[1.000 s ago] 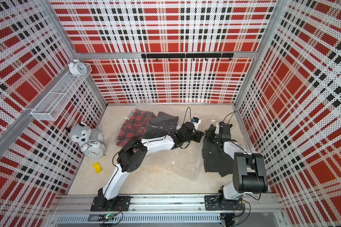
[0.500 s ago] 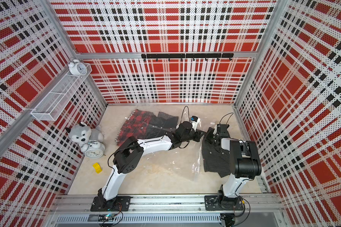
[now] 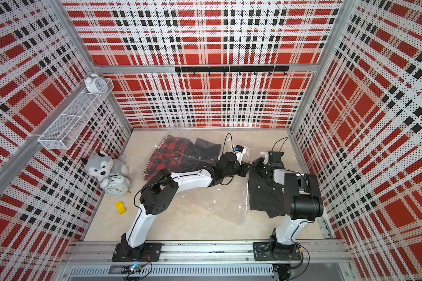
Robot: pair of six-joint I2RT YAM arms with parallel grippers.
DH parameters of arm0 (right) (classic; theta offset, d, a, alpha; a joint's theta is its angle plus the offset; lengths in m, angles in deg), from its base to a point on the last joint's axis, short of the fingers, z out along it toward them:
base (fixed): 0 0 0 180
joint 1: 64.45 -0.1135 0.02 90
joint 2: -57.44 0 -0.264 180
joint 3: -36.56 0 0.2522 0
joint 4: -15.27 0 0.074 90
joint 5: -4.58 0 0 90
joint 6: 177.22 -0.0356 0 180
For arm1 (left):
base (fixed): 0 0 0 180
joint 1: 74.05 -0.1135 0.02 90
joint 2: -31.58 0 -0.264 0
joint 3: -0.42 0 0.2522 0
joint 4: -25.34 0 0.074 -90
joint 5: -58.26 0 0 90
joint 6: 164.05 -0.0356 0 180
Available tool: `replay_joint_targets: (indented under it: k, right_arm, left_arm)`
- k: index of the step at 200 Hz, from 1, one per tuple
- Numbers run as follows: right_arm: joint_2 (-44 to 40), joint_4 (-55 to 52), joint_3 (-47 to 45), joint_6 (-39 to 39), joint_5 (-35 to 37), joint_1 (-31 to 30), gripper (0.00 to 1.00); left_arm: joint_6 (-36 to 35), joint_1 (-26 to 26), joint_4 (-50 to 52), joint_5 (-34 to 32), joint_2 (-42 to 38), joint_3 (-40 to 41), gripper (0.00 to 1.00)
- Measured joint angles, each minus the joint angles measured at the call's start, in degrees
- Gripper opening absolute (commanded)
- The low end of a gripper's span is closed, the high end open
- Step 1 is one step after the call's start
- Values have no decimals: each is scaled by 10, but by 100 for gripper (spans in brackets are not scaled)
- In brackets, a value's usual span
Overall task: Place the folded shirt into the vacuum bag
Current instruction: Place the shirt in the vacuum bag.
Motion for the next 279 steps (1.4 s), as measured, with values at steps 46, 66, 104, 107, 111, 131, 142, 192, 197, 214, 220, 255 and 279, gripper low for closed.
replay_joint_targets:
  k: [46, 66, 104, 107, 111, 131, 142, 192, 197, 214, 220, 255, 279]
  right_arm:
    - [-100, -47, -50, 30, 26, 0, 75]
    - [-162, -81, -77, 46, 45, 0, 77]
    - [-293, -150, -123, 67, 75, 0, 77]
    - [-303, -154, -127, 68, 76, 0, 77]
    - [-317, -160, -133, 69, 78, 0, 77]
    - [-374, -189, -164, 70, 83, 0, 72]
    - [-397, -208, -180, 70, 84, -2, 70]
    - [-457, -255, -238, 42, 106, -68, 63]
    - [-457, -256, -242, 38, 110, -76, 62]
    - [-457, -257, -255, 26, 119, -99, 59]
    - [-457, -259, -257, 21, 123, -104, 58]
    - [-438, -263, -261, 8, 150, -137, 57]
    - [-413, -264, -259, 3, 172, -162, 58]
  left_arm:
    - [1, -5, -4, 0, 0, 0, 0]
    - [1, -7, -3, -1, 0, 1, 0]
    - [1, -8, -2, -1, 0, 1, 0]
    - [0, -8, -2, -1, 0, 1, 0]
    - [1, -8, -3, -1, 0, 1, 0]
    - [1, -8, -2, -1, 0, 1, 0]
    - [0, -8, -2, -1, 0, 1, 0]
    - [0, -9, -2, -1, 0, 1, 0]
    - [0, -9, -2, -1, 0, 1, 0]
    - [-2, -11, 3, 0, 3, -5, 0]
    - [-2, -11, 7, 0, 6, -11, 0]
    - [-5, -14, 14, 2, 23, -33, 0]
    - [-6, -15, 17, 4, 33, -42, 0]
